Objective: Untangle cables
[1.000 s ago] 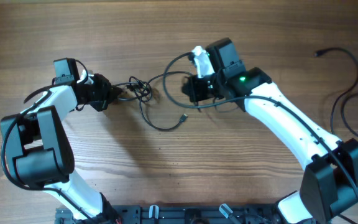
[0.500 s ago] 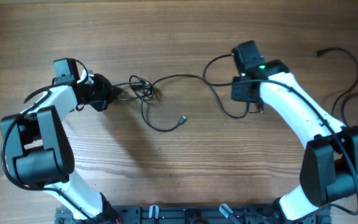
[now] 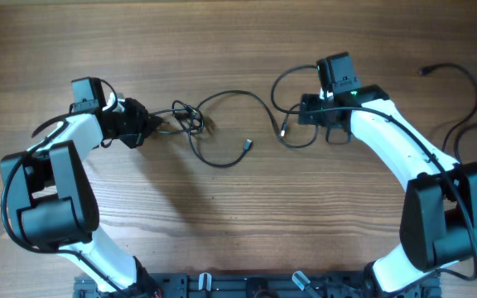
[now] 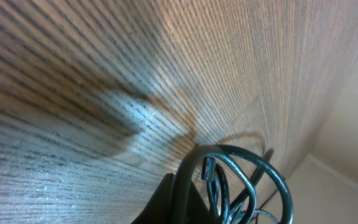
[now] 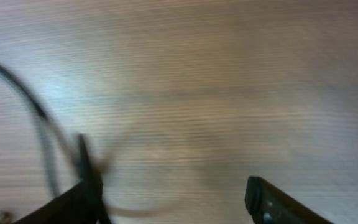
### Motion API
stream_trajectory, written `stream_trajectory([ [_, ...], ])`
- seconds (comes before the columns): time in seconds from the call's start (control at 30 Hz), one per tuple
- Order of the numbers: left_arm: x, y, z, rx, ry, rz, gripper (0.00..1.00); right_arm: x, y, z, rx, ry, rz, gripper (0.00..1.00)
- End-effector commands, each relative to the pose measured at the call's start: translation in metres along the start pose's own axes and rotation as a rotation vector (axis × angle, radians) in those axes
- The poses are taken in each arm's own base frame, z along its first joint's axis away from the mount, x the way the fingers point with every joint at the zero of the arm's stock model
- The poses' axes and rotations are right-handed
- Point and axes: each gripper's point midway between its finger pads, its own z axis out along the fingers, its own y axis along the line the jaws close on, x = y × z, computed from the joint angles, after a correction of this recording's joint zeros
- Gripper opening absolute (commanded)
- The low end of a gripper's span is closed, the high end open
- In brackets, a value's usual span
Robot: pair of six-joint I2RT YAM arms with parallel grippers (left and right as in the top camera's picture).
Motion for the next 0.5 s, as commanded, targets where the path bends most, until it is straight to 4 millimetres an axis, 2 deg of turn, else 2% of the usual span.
stream_trajectory([
  [0.0,-0.004,-0.007,-0.006,0.013,-0.023,0.028,0.05,-0.02,0.031,0.001,-0.157,-0.06,-0.012,0.82],
  [0.13,-0.004,-0.007,-0.006,0.013,-0.022,0.028,0.05,-0.033,0.069,-0.008,-0.341,-0.107,-0.001,0.82],
  [0.3,-0.004,-0.007,-0.006,0.013,-0.022,0.028,0.05,-0.038,0.104,-0.014,-0.411,-0.175,-0.099,0.82],
  [0.47,-0.004,-0.007,-0.006,0.013,-0.022,0.028,0.06,-0.03,0.143,0.004,-0.46,-0.209,-0.21,0.82],
])
